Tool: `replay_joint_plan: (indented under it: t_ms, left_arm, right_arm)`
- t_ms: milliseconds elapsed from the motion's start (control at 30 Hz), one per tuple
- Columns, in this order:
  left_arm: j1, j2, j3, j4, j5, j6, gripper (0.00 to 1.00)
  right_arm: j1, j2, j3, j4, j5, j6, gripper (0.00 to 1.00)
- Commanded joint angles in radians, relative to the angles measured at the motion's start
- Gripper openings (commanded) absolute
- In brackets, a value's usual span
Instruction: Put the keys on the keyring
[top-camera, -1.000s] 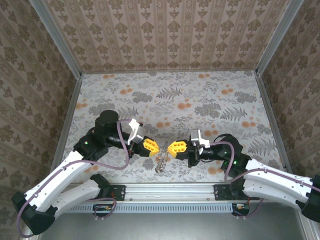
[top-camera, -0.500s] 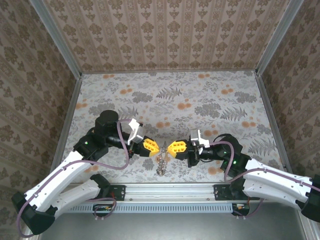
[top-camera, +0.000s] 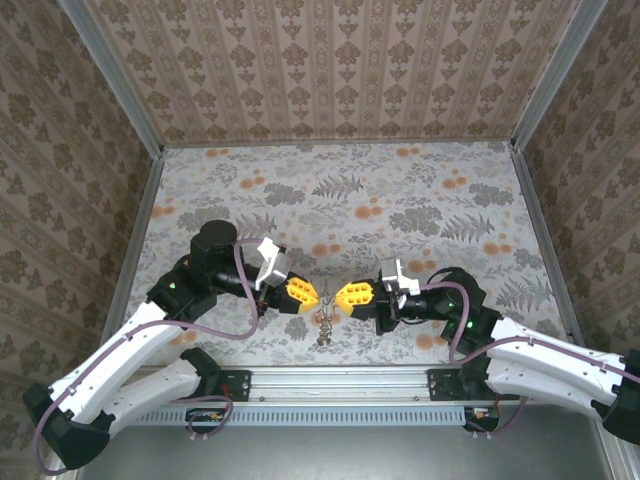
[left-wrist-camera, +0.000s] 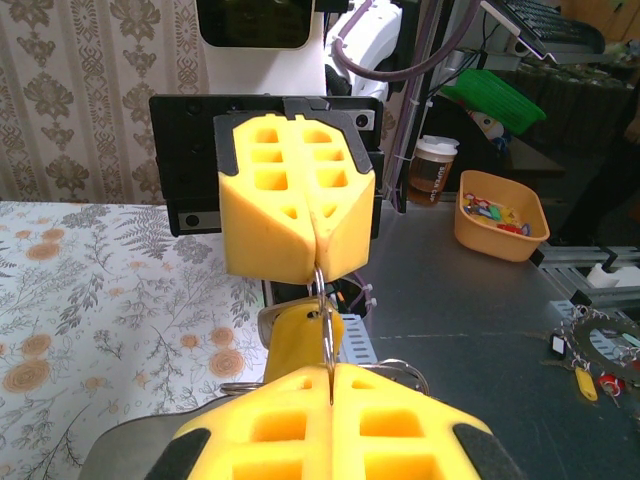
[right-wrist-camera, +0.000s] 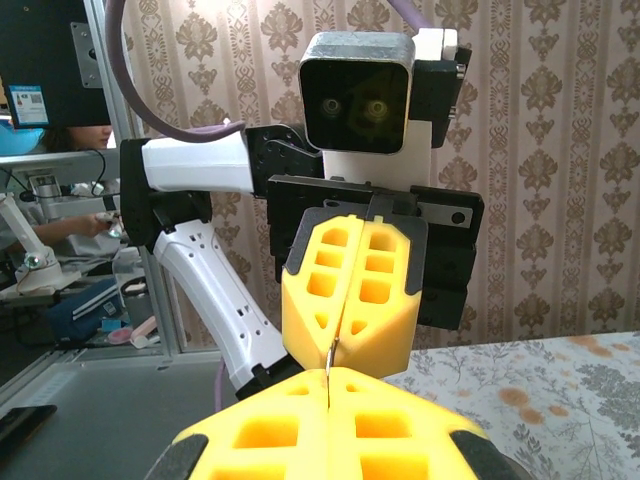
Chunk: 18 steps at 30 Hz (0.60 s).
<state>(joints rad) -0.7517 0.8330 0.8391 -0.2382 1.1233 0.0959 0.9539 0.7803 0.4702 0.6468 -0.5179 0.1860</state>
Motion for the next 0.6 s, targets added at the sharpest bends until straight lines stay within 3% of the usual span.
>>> replay_joint_plan:
  t_ms: [0,567]
  left_arm:
    - [0.004,-0.019,0.007,0.021,0.03,-0.005,0.0]
    - [0.004,-0.021,0.012,0.015,0.031,-0.002,0.0]
  right_arm:
    - [0.008,-0.016,0.034,0.005,-0.021,0.005,0.0]
    - [0.009,0.017,0.044,0.028,-0.027,0.009,0.0]
